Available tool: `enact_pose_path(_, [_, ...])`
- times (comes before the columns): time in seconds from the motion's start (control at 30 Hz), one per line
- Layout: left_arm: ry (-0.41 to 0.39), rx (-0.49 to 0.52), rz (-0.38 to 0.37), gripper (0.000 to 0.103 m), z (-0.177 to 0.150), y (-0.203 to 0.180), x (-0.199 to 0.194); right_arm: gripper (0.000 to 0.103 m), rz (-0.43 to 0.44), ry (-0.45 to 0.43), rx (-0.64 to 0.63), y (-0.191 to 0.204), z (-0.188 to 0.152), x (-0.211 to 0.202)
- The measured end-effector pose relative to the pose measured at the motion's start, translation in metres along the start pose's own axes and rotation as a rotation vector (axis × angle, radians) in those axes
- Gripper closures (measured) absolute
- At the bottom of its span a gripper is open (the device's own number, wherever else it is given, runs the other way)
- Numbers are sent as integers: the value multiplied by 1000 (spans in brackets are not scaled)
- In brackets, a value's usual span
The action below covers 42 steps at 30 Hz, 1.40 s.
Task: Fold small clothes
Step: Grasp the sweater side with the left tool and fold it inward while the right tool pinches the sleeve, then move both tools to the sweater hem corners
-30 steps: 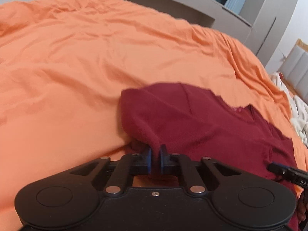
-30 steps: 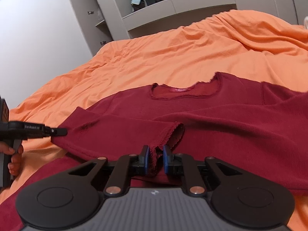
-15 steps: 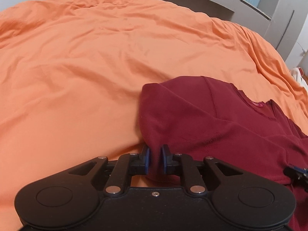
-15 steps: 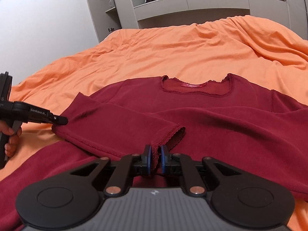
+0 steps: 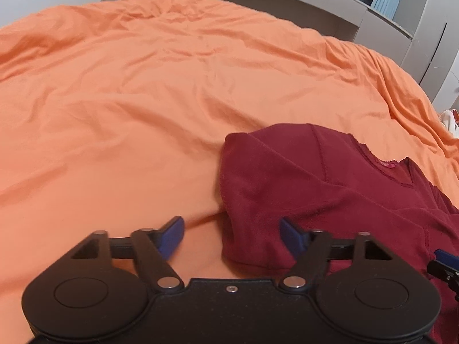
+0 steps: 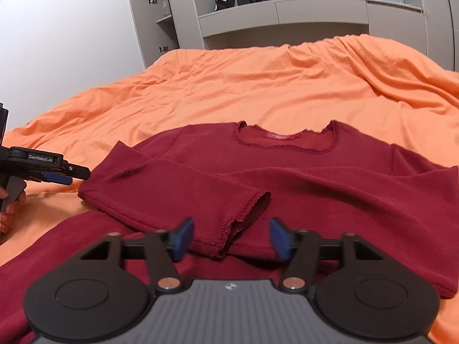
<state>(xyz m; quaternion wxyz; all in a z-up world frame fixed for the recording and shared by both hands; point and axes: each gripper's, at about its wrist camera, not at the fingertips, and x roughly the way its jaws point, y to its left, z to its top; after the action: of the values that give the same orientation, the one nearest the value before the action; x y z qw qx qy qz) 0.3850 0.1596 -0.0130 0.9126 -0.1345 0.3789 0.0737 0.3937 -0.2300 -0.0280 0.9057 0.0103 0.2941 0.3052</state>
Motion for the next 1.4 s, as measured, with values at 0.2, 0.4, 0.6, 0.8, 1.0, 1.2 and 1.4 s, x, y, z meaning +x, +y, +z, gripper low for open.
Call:
enact_pose_path(0.2, [-48, 24, -18, 2, -15, -11, -35, 0, -28, -57, -82, 14, -5, -40])
enact_pose_path(0.4, [-136, 121, -57, 1, -34, -39, -75, 0, -74, -105, -187, 36, -19, -81])
enact_pose_path(0.6, [-203, 203, -127, 1, -67, -58, -114, 0, -133, -167, -260, 65, -48, -130])
enact_pose_path(0.8, [-219, 284, -193, 1, -112, -72, -144, 0, -133, -145, -151, 86, -96, -173])
enact_pose_path(1.0, [-246, 315, -231, 1, -157, -67, -170, 0, -181, -155, -81, 101, -123, -210])
enact_pose_path(1.2, [-257, 314, -221, 1, -190, -59, -186, 0, -248, -47, -192, 118, -135, -230])
enact_pose_path(1.4, [-232, 273, -231, 1, -203, -48, -190, 0, -368, 24, -376, 134, -152, -226])
